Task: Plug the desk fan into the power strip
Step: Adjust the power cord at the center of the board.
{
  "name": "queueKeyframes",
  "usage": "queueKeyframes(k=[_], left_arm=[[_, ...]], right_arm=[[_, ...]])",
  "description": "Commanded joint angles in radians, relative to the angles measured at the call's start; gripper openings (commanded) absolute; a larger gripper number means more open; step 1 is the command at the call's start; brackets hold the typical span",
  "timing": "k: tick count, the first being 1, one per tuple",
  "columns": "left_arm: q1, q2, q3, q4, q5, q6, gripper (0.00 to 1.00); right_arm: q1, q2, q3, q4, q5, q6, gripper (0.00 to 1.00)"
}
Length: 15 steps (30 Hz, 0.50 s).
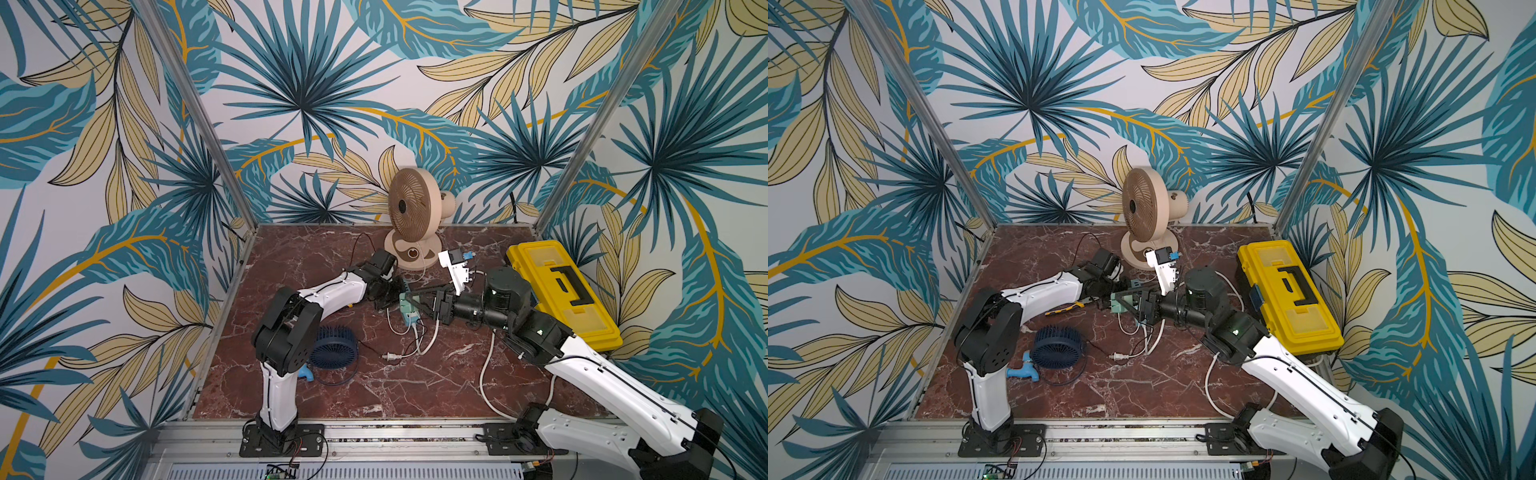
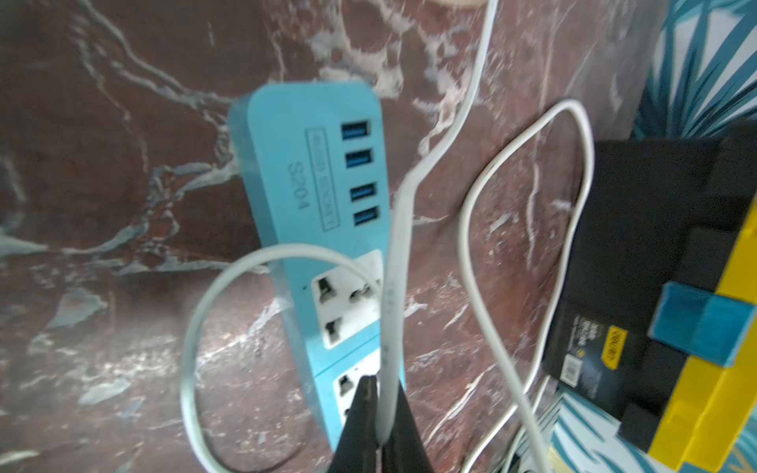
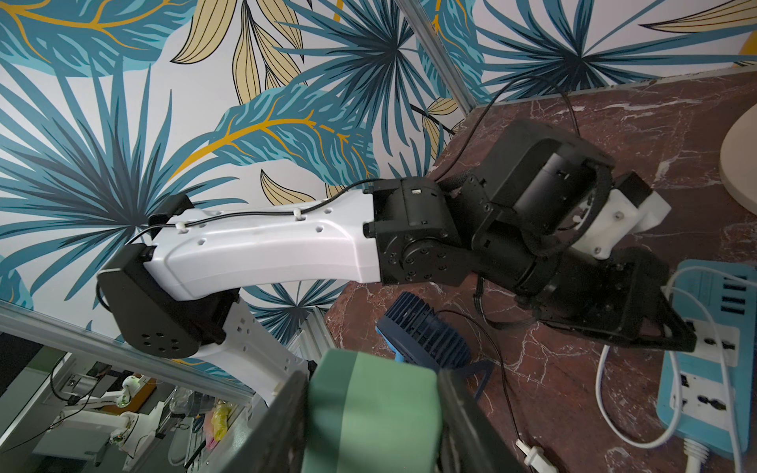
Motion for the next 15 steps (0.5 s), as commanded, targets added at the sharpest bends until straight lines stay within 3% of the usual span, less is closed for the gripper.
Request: queueKeyframes(k=[1,8,15], left_arm=[[0.035,-0.11,0.102,-0.052,-0.013,0.053,0.0],[0.157,-0.131,0.32,-0.206,-0.001,0.139,0.0],[0.236,-0.054,0.616,-0.305,-0.006,0.196,0.0]], right_arm=[[0.005,-0.006,-0.028,0.035,-0.005,-0.017,0.35],[0.004,0.004,-0.033,0.047,-0.006,-0.015,0.35],[0.004,0.029,-0.027,0.056,-0.01,-0.008,0.35]])
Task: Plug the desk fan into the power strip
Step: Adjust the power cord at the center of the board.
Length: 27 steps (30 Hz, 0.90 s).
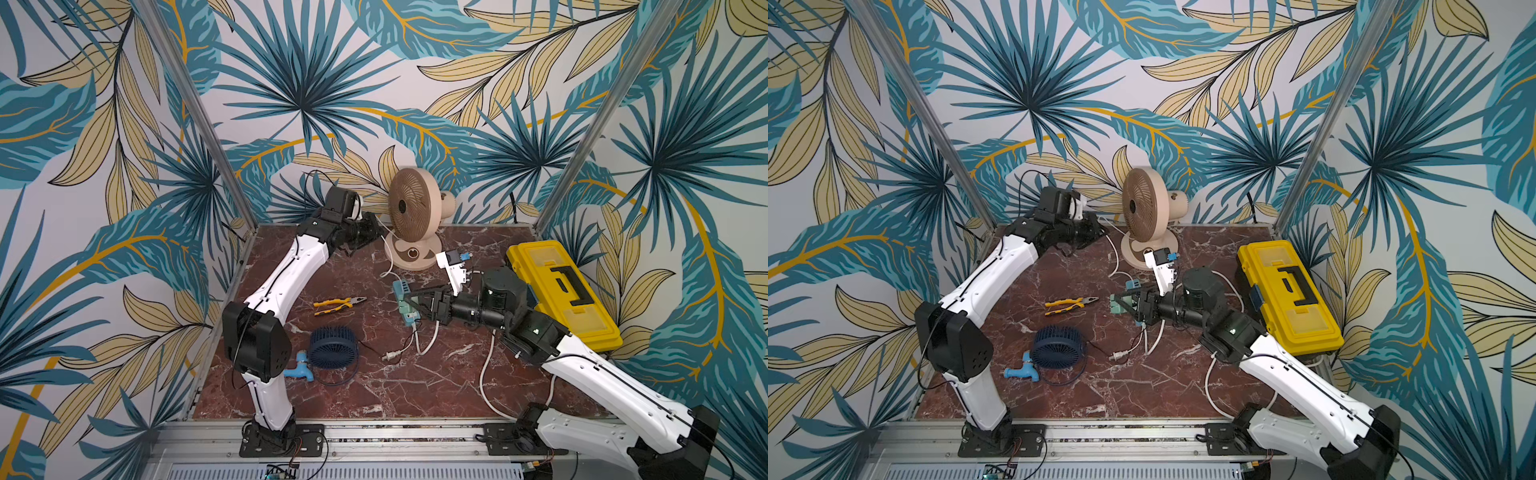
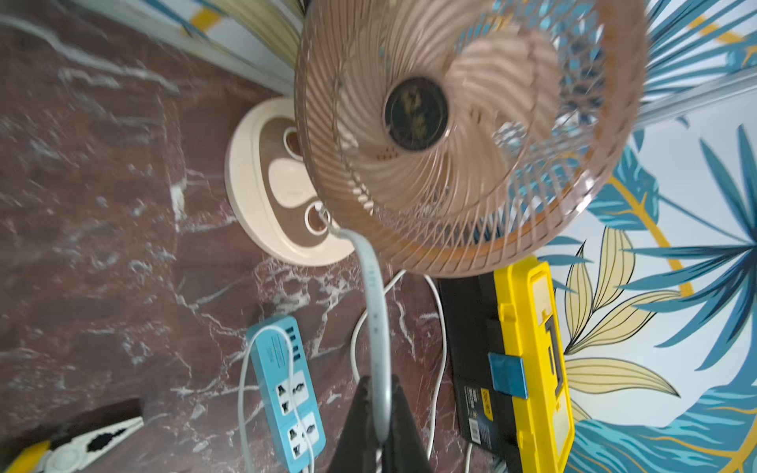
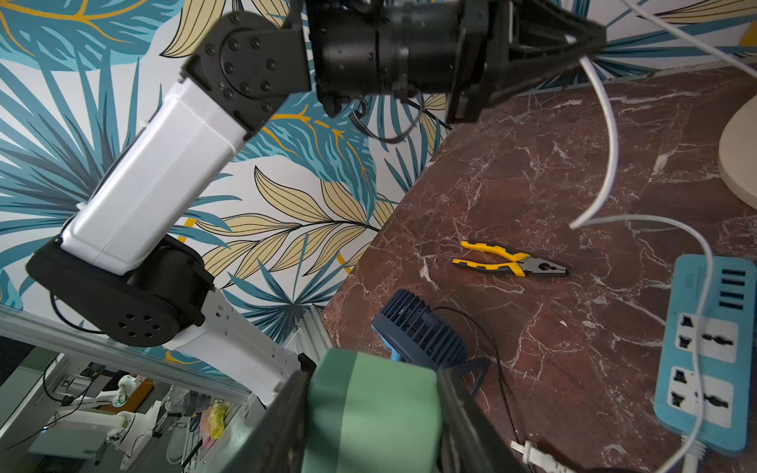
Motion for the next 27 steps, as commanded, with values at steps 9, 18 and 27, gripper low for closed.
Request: queueKeyframes(k=[9,18,27], left_arm=[[0.124,0.117,0.359,-0.022,0.094,-0.008,0.0],[0.258,0.214,0.532,0.111,0.105,-0.114,0.0],[0.314,0.343,0.567,0.208,0.011,-0.085,0.0]], right_arm=[[0.005,0.045,0.008,0.062,-0.052,0.009,0.35],[0.007,0.068,0.022,0.11,-0.152,0.047,0.35],[0.014,0.028,-0.015,0.084,-0.152,0.04,0.35]])
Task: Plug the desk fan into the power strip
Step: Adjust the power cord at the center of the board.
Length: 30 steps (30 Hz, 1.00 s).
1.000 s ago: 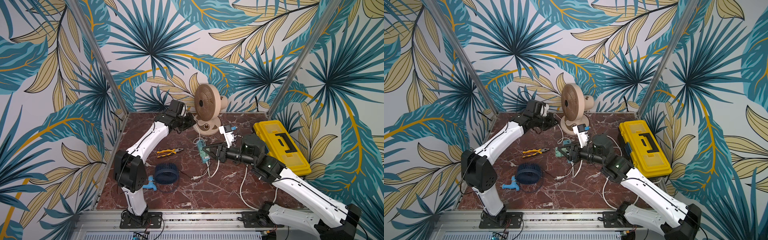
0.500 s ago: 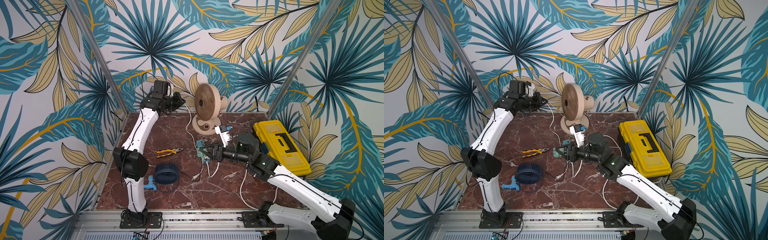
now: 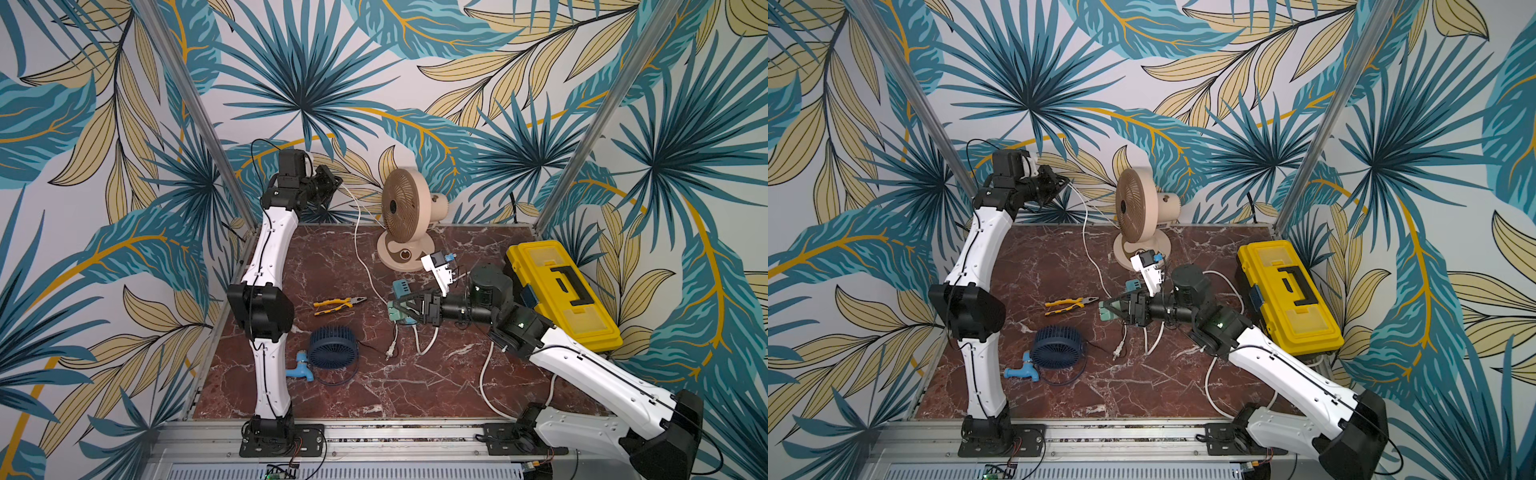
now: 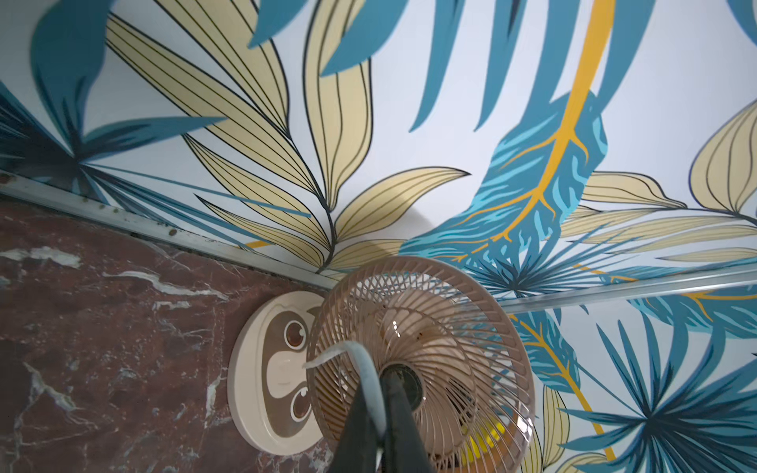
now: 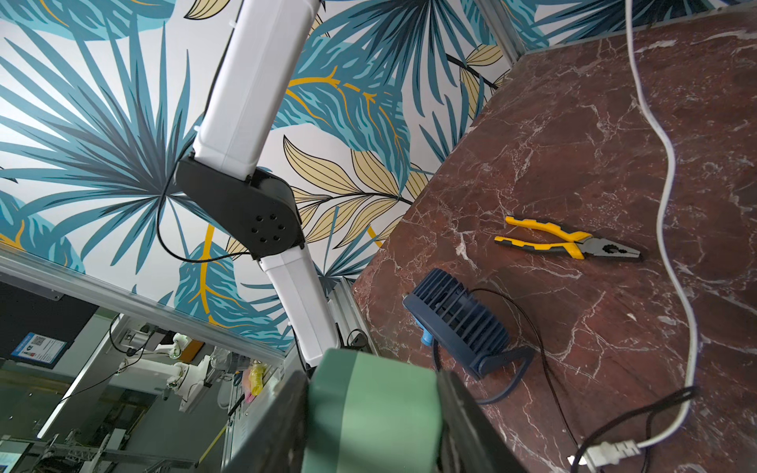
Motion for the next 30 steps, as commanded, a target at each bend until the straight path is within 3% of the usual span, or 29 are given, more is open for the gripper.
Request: queueKeyframes(k=[1,2,4,10,17,21,24,30], left_arm=[[0.023,0.001,0.049,0.118,-0.071,0.044,0.0],[0.021,0.003,0.022,0.115,-0.066,0.047,0.07],[0.016,-0.011,-0.061,0.138,-0.054,0.051,0.35],[-0.002,-0.12,-0.332,0.1,-0.119,0.132,0.98],[-0.072,-0.397,-0.665,-0.089,-0.308,0.306,1.0],[-0.173,-0.53,-0.871,-0.095,-0.31,0.358,1.0],[-0.269,-0.57,-0.965,-0.117,-0.316,0.373,0.98],[-0.418,-0.554,-1.04,-0.155,-0.374,0.365,0.84]], right_arm=[[0.005,-0.037,-0.021,0.015,-0.011,0.001,0.35],[0.005,-0.039,-0.024,0.013,-0.011,0.001,0.35],[0.005,-0.039,-0.026,0.01,-0.008,-0.002,0.35],[0.005,-0.016,-0.026,0.004,-0.002,-0.005,0.35],[0.007,-0.006,-0.03,0.02,-0.004,0.005,0.35],[0.011,-0.001,-0.029,0.031,-0.005,0.01,0.35],[0.017,0.001,-0.03,0.041,-0.011,0.013,0.35],[0.059,0.007,-0.05,0.101,-0.061,0.016,0.35]])
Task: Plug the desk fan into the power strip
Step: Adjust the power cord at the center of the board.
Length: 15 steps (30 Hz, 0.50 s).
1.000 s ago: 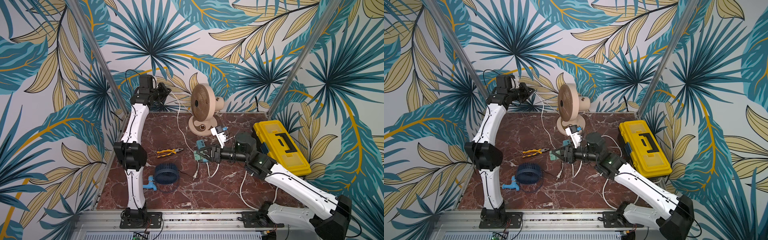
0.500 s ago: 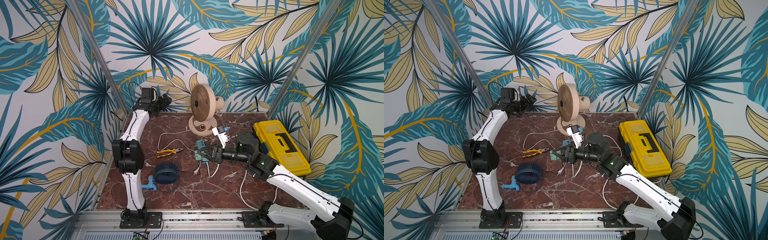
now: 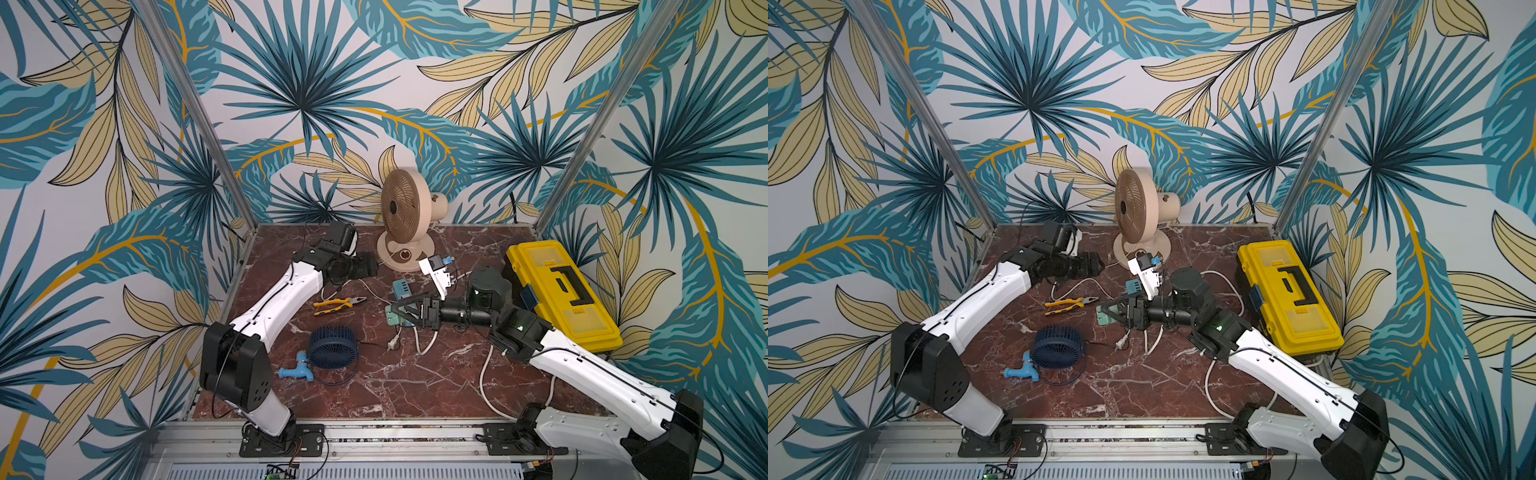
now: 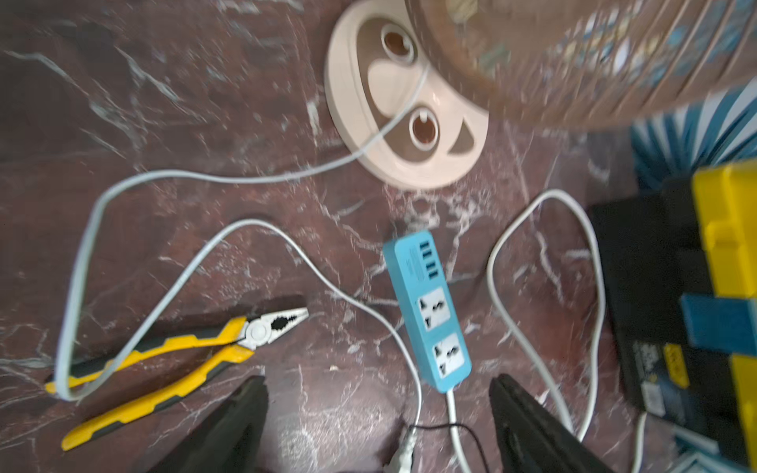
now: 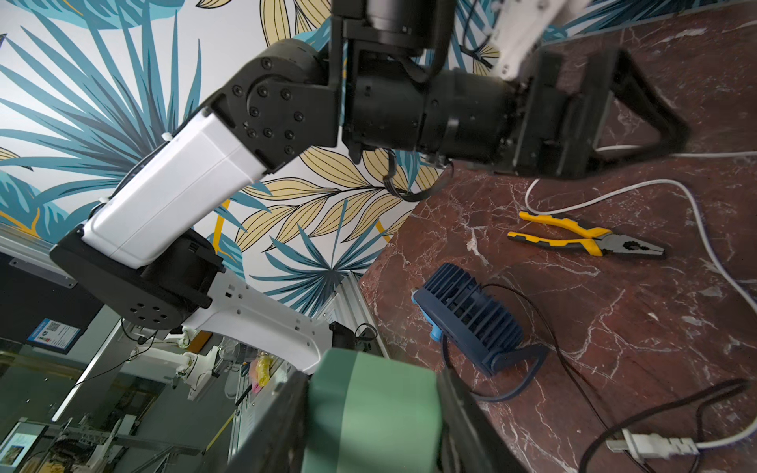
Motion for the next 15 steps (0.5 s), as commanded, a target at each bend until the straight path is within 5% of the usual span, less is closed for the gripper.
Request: queueKeyframes(k=[1,15], left_arm=[[-0.051,0.018,-0.038,-0.046,-0.069,0.012,0.82],[-0.15,0.295,0.022,0.01,-0.035,-0.061,0.78]], right_arm=[[0.021,0.008,-0.028,0.076,-0.047,0.004,0.35],[0.144,0.042,-0.001,0.087,-0.075,-0.044,0.35]])
